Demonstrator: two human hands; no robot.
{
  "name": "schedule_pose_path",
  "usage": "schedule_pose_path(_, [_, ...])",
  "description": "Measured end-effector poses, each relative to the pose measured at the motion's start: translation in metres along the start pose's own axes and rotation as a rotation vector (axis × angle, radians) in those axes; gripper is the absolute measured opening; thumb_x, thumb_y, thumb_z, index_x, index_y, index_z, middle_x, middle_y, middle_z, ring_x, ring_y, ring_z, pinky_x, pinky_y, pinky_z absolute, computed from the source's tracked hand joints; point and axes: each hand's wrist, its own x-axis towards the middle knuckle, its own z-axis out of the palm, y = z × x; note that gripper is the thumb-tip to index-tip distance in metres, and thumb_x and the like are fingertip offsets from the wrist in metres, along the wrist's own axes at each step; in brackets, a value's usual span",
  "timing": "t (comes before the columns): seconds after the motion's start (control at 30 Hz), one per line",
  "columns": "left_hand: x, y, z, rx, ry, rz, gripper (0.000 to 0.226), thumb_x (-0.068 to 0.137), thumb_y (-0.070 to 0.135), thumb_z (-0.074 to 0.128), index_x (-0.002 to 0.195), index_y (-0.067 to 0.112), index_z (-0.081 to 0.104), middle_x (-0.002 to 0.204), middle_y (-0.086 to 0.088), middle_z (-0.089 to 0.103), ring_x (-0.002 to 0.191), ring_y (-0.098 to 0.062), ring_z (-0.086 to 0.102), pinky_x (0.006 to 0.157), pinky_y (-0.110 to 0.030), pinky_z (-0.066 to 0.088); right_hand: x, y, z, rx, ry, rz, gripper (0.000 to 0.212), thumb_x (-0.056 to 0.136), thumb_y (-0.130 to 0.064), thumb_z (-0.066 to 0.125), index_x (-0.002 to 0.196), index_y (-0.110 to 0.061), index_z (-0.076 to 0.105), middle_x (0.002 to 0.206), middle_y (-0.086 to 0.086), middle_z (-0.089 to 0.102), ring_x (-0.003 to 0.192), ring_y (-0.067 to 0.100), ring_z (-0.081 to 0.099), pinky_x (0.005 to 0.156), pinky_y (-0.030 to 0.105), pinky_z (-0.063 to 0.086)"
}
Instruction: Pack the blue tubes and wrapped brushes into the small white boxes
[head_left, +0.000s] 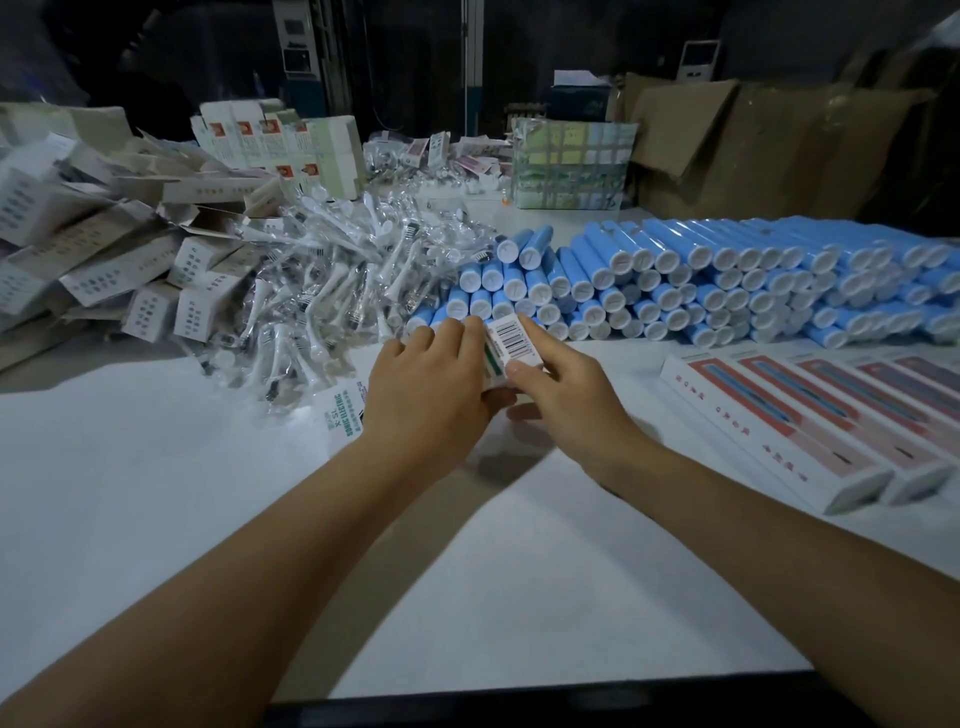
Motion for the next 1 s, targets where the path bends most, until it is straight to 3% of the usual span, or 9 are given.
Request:
schedule_pose_path(0.13, [0.0, 0.0, 0.004, 0.033, -0.015, 0.004, 0.083, 0.082, 0.068, 0.022, 0.143, 0.011, 0.03, 0.128, -0.004, 0.05, 0.112, -0.025, 0.051, 0.083, -0.034, 0.037, 0.0, -0.004, -0.001, -0.019, -0.038, -0.005, 0.051, 0.097, -0.019, 0.05, 0.146, -0.028, 0.037, 0.107, -0.01, 0.066, 0.099, 0.019, 0.065, 0.078, 0.033, 0.058])
schedule_pose_path(0.23, [0.011, -0.001, -0.001, -0.194, 0.034, -0.078, 0.073, 0.086, 0.064, 0.038, 0.139, 0.014, 0.035, 0.124, -0.004, 0.052, 0.105, -0.025, 0.053, 0.07, -0.034, 0.032, -0.001, -0.012, -0.001, 0.045, -0.087, -0.059, 0.054, 0.099, -0.025, 0.046, 0.148, -0.033, 0.025, 0.12, -0.001, 0.059, 0.105, 0.015, 0.061, 0.087, 0.038, 0.053])
schedule_pose_path(0.4, [0.02, -0.004, -0.025, -1.475, 0.161, -0.498, 0.053, 0.088, 0.065, 0.036, 0.108, 0.024, 0.062, 0.087, 0.009, 0.068, 0.08, -0.009, 0.065, 0.067, -0.033, 0.051, -0.006, -0.02, -0.003, -0.016, -0.1, -0.154, 0.072, 0.084, -0.05, 0.05, 0.146, -0.045, 0.015, 0.113, -0.007, 0.053, 0.092, -0.001, 0.056, 0.078, 0.023, 0.048])
schedule_pose_path(0.47, [0.021, -0.006, -0.024, -1.958, 0.053, -0.711, 0.051, 0.093, 0.06, 0.036, 0.107, 0.02, 0.063, 0.084, 0.0, 0.073, 0.082, -0.018, 0.071, 0.074, -0.038, 0.055, -0.01, -0.018, 0.001, -0.148, -0.153, -0.165, 0.078, 0.077, -0.062, 0.052, 0.145, -0.05, 0.016, 0.115, -0.012, 0.05, 0.091, -0.008, 0.055, 0.076, 0.021, 0.048])
schedule_pose_path(0.53, [0.02, -0.006, -0.02, -2.219, -0.006, -0.826, 0.057, 0.094, 0.058, 0.036, 0.114, 0.012, 0.062, 0.089, -0.008, 0.072, 0.084, -0.025, 0.071, 0.077, -0.042, 0.056, -0.013, -0.016, 0.008, -0.225, -0.173, -0.191, 0.08, 0.074, -0.065, 0.059, 0.142, -0.053, 0.02, 0.123, -0.014, 0.044, 0.107, -0.004, 0.051, 0.086, 0.028, 0.052])
schedule_pose_path(0.67, [0.017, -0.002, -0.013, -2.284, -0.088, -0.894, 0.059, 0.093, 0.06, 0.038, 0.108, 0.01, 0.065, 0.093, -0.011, 0.071, 0.08, -0.024, 0.07, 0.074, -0.038, 0.058, -0.011, -0.01, 0.016, -0.383, -0.107, -0.243, 0.077, 0.079, -0.05, 0.064, 0.144, -0.047, 0.023, 0.114, -0.011, 0.039, 0.114, 0.006, 0.047, 0.091, 0.032, 0.053])
schedule_pose_path(0.77, [0.015, 0.0, -0.012, -2.243, -0.111, -0.87, 0.059, 0.092, 0.06, 0.038, 0.117, 0.012, 0.061, 0.094, -0.01, 0.073, 0.088, -0.025, 0.071, 0.077, -0.04, 0.057, -0.008, -0.006, 0.014, -0.43, -0.065, -0.224, 0.075, 0.078, -0.049, 0.058, 0.142, -0.054, 0.02, 0.109, -0.013, 0.037, 0.11, 0.008, 0.048, 0.076, 0.023, 0.056])
schedule_pose_path(0.87, [0.016, -0.002, -0.008, -2.088, -0.038, -0.87, 0.062, 0.093, 0.062, 0.034, 0.122, 0.014, 0.059, 0.107, -0.012, 0.069, 0.098, -0.024, 0.068, 0.084, -0.041, 0.055, -0.005, -0.005, 0.008, -0.442, -0.046, -0.206, 0.072, 0.08, -0.045, 0.061, 0.139, -0.056, 0.021, 0.101, -0.019, 0.033, 0.108, 0.011, 0.046, 0.065, 0.025, 0.059])
schedule_pose_path(1.0, [0.016, -0.016, 0.001, -1.895, 0.12, -0.957, 0.051, 0.096, 0.055, 0.038, 0.115, 0.013, 0.059, 0.09, -0.005, 0.062, 0.078, -0.017, 0.06, 0.071, -0.031, 0.049, -0.003, -0.014, -0.009, -0.682, 0.015, -0.229, 0.068, 0.084, -0.04, 0.062, 0.144, -0.045, 0.03, 0.096, -0.014, 0.031, 0.097, 0.009, 0.047, 0.067, 0.013, 0.046])
